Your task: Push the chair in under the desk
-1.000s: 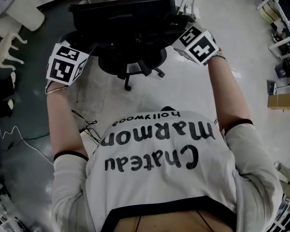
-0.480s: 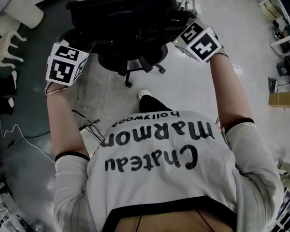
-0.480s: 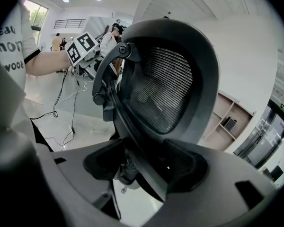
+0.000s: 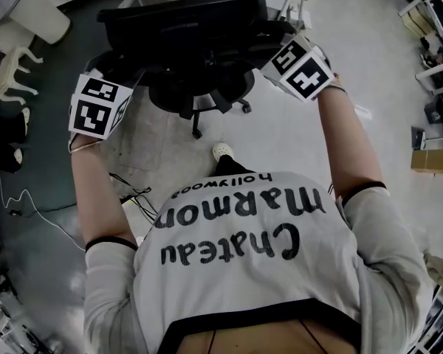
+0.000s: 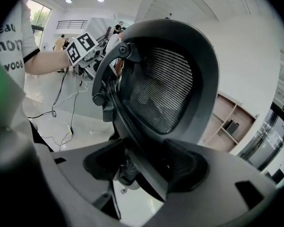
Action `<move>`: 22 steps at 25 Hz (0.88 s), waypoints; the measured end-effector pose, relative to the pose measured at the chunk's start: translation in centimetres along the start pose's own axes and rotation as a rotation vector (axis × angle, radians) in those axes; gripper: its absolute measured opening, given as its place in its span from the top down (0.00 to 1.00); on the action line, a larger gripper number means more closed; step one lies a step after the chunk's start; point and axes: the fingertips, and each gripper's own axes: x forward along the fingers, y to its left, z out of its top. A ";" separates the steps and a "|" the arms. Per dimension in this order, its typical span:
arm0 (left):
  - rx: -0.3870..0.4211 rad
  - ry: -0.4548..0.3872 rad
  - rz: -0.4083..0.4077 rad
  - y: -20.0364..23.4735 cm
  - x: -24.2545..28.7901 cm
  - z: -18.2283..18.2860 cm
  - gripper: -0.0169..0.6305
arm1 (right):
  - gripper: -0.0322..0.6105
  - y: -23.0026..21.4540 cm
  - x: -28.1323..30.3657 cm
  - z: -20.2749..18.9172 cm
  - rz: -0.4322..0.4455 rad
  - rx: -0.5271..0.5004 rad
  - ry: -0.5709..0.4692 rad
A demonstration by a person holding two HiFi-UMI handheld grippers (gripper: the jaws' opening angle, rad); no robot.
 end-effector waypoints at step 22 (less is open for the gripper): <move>-0.047 0.027 0.030 7.5 3.8 -0.6 0.58 | 0.53 -4.4 6.9 4.1 0.018 -0.008 -0.039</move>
